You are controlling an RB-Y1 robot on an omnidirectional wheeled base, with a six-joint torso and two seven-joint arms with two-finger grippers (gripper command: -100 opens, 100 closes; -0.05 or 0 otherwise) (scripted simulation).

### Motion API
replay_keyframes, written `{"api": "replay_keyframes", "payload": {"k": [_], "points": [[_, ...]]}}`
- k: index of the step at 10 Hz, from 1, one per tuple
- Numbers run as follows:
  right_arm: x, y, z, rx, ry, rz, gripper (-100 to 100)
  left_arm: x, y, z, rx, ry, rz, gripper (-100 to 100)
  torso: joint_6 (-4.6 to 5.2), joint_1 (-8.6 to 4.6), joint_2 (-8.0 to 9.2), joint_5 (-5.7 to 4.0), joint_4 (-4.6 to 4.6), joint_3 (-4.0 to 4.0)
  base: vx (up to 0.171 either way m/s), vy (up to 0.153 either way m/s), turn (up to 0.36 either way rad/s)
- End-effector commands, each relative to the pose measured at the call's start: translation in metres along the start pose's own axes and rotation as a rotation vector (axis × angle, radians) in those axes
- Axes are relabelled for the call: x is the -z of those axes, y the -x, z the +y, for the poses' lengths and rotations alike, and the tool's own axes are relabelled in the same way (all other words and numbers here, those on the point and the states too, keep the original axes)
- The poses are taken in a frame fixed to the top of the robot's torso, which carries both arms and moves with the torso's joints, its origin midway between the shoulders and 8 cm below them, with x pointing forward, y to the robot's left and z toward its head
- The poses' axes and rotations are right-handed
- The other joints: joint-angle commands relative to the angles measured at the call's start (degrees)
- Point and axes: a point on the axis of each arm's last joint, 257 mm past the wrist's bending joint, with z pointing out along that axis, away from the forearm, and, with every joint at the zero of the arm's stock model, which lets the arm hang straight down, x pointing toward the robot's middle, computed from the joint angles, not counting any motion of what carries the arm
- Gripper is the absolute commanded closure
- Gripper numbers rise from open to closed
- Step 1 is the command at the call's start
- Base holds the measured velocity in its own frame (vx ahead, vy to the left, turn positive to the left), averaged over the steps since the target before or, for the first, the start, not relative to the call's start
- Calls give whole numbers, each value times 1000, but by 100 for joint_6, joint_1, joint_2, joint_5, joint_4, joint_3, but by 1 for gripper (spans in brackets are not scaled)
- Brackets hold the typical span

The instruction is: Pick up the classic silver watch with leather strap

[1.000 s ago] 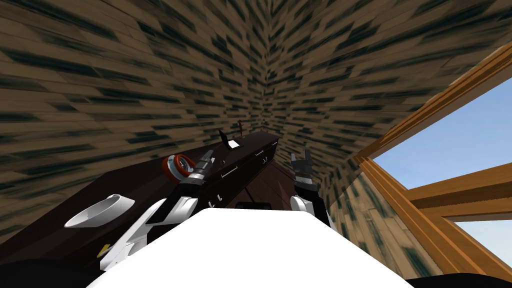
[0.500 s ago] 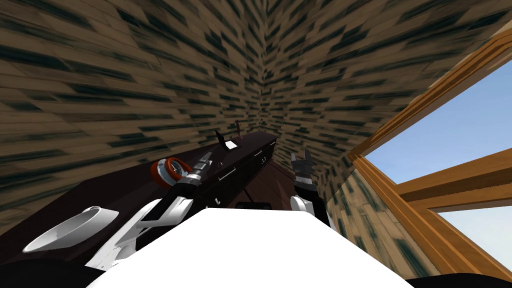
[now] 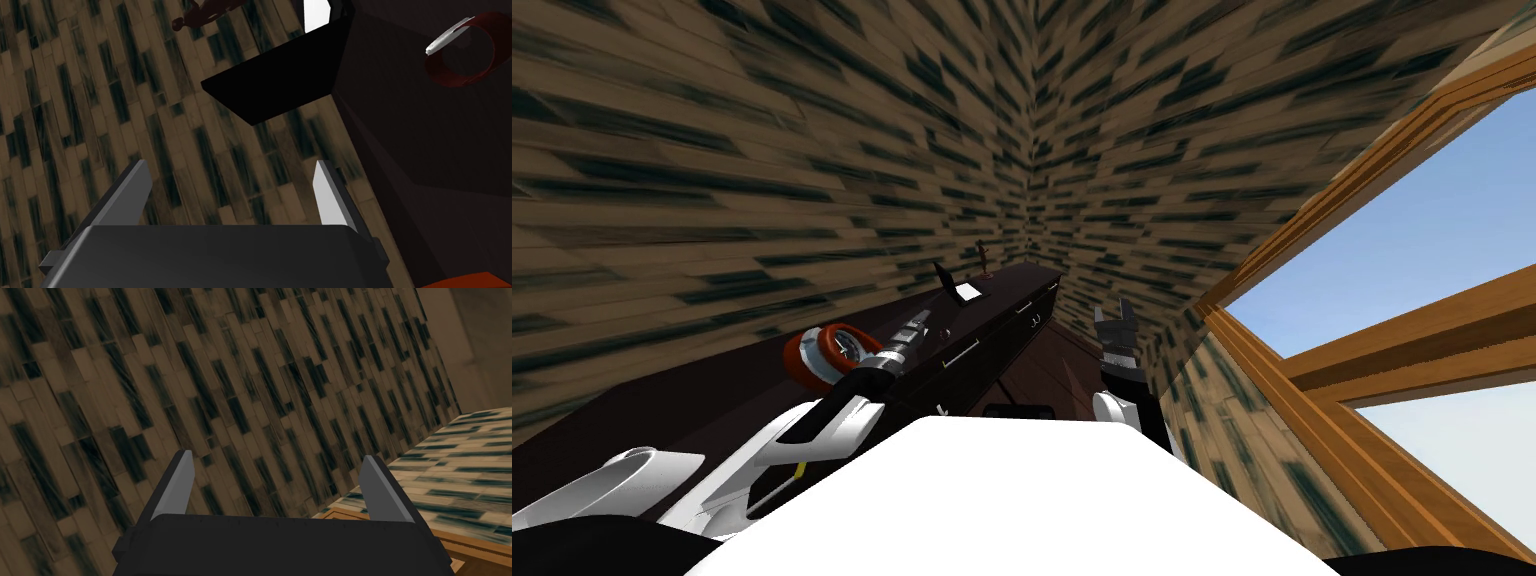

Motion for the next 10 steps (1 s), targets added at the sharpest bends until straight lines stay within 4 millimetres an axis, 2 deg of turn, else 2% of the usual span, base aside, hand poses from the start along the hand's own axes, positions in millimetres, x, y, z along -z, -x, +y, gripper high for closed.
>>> {"api": "replay_keyframes", "payload": {"k": [1,6,7,8,10], "points": [[0,0,0,0,0,0,0,0,0,8,-9,32,0,-100,0,0,0,0,0,0,24,4,-51],[0,0,0,0,0,0,0,7,20,48,-74,186,1,-100,0,-8,-8,-1,-2,-4,35,-8,-86],[0,0,0,0,0,0,0,10,26,61,-97,237,2,-100,-2,-8,-5,-1,-1,-3,33,-22,-83],[0,0,0,0,0,0,0,10,26,61,-97,237,2,-100,-1,-10,-4,-2,-1,-2,27,-16,-32],[0,0,0,0,0,0,0,17,39,84,-145,324,10,-100,-1,-11,-3,-2,-1,-2,40,-32,-77]]}}
